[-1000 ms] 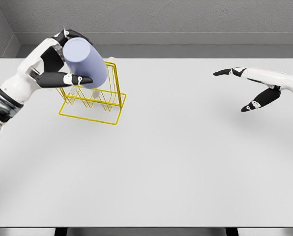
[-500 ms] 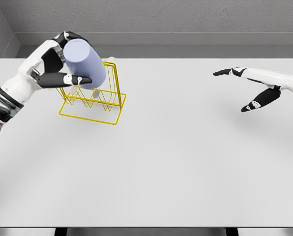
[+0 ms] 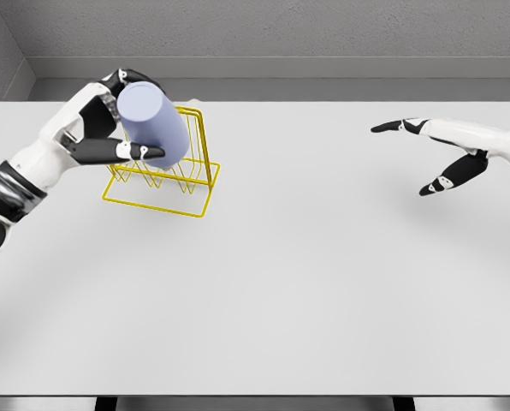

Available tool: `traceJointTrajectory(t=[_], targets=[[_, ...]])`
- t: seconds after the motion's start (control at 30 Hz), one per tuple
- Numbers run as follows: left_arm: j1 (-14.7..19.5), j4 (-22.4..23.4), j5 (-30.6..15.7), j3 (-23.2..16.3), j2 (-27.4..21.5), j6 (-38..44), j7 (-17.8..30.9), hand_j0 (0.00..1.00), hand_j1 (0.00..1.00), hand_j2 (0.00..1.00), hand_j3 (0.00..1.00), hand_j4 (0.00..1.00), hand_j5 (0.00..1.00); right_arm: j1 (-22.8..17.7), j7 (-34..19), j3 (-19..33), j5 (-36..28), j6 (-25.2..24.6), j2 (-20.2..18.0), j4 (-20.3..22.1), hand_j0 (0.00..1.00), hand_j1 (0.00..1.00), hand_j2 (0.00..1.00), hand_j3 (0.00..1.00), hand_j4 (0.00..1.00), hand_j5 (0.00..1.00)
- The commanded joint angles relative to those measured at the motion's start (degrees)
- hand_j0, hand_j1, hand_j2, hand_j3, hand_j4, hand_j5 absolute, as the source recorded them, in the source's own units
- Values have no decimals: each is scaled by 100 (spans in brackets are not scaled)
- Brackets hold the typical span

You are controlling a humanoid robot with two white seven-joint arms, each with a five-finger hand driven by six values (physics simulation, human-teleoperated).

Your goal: Place the cup on the cup holder with both arms

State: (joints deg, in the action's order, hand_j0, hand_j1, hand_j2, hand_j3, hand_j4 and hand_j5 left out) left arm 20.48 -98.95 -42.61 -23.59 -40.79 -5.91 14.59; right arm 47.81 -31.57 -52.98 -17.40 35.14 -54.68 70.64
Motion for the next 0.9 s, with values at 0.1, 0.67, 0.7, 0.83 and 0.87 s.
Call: traceJointTrajectory(t=[0.1, 0.67, 0.7, 0.83, 0.87], targets=[[9, -2, -2, -138, 1, 2, -9, 33, 33, 33, 33, 33, 33, 9, 2, 7, -44, -14, -7, 2, 100, 100, 100, 100, 100, 100], [-18, -19, 7, -155, -69, -7, 17, 99, 99, 99, 99, 99, 99, 0, 2, 7, -44, -14, -7, 2, 100, 100, 100, 100, 100, 100], [-18, -19, 7, -155, -78, -7, 17, 100, 100, 100, 100, 100, 100, 0, 2, 7, -44, -14, -7, 11, 100, 100, 100, 100, 100, 100], [-18, -19, 7, -146, -78, -7, 17, 100, 100, 100, 100, 100, 100, 0, 2, 7, -44, -14, 1, 11, 100, 100, 100, 100, 100, 100], [-17, -19, 7, -146, -78, -7, 17, 100, 100, 100, 100, 100, 100, 0, 2, 7, -44, -14, 1, 11, 100, 100, 100, 100, 100, 100]])
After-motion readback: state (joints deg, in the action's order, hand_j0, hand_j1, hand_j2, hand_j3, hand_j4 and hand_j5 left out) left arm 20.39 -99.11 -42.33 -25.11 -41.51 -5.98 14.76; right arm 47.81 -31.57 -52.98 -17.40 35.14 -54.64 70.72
